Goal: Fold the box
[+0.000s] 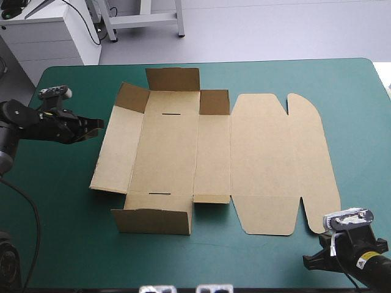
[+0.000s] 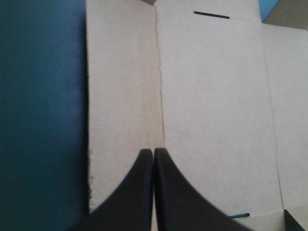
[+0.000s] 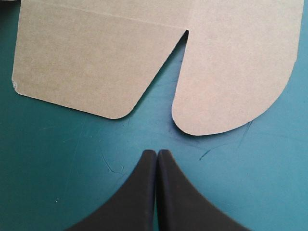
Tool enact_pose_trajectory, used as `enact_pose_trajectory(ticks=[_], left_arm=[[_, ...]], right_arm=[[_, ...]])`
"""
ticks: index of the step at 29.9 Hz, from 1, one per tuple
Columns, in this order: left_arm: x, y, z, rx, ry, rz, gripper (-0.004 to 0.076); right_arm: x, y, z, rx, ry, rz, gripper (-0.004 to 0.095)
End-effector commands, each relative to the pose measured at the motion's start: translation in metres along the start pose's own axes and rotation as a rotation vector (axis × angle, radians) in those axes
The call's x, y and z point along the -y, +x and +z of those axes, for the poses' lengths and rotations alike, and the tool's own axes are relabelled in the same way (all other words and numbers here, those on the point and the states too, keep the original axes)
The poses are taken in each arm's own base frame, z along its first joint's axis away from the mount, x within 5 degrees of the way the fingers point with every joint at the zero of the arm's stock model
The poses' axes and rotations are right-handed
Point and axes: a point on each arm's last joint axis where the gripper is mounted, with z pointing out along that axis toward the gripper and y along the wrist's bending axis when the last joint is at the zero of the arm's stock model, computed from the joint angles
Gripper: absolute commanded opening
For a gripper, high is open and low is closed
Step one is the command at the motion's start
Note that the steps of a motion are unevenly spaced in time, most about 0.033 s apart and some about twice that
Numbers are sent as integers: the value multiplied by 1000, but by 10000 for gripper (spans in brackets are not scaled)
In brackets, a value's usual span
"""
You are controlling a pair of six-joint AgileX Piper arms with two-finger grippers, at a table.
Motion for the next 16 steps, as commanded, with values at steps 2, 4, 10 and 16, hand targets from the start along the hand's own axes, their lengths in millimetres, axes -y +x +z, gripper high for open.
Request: enact_pose_trajectory(ticks=[2,4,10,16], left_arm=[[-27,-6,-17,51,26,-78,-8],[-38,-5,-14,29,25,-105,-8],[-47,-5,-5,8,33,-121,-8],[-51,-3,4,-37,51,-104,59]], right_arm=[[0,-9,-4,63,-1,-4,-14],[0,-9,-4,63,-1,-4,-14],[0,-9,-4,63,-1,-4,-14],[0,-9,-4,63,-1,-4,-14]])
